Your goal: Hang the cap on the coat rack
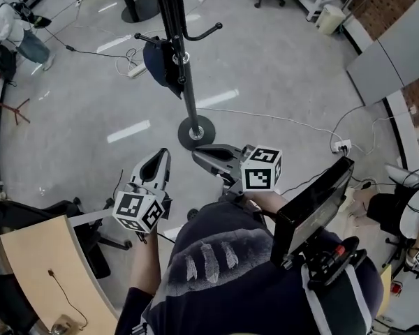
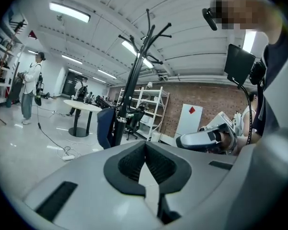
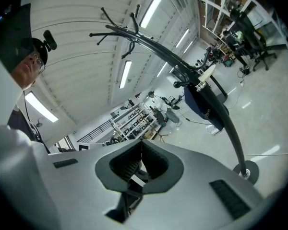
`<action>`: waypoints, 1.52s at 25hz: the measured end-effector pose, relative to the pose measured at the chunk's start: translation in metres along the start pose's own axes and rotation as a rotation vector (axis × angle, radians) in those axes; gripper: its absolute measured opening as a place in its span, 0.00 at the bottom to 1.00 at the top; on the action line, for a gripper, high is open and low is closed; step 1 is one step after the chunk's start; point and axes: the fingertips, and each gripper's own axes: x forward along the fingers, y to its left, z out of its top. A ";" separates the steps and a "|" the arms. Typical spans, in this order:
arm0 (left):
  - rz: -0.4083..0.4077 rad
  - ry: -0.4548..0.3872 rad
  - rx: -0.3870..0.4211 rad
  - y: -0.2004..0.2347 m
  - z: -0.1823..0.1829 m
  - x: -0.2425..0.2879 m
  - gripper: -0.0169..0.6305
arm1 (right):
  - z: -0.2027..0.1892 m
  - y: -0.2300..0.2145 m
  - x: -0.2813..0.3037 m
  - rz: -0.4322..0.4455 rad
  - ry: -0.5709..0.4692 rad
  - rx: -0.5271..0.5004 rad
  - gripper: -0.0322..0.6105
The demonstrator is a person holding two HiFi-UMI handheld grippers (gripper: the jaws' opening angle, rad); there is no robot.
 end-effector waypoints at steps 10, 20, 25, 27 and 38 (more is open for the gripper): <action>-0.033 -0.066 -0.117 0.032 -0.016 -0.091 0.04 | -0.065 0.068 0.041 -0.063 0.036 -0.026 0.06; -0.154 -0.026 -0.105 -0.018 -0.022 -0.079 0.04 | -0.068 0.079 -0.014 -0.166 -0.060 -0.014 0.06; -0.179 -0.010 -0.091 -0.036 -0.019 -0.065 0.04 | -0.062 0.078 -0.031 -0.168 -0.093 -0.017 0.06; -0.195 -0.001 -0.070 -0.050 -0.019 -0.055 0.04 | -0.058 0.072 -0.045 -0.178 -0.105 -0.015 0.06; -0.234 0.041 0.020 -0.136 -0.026 0.004 0.04 | -0.033 0.036 -0.125 -0.173 -0.126 -0.011 0.06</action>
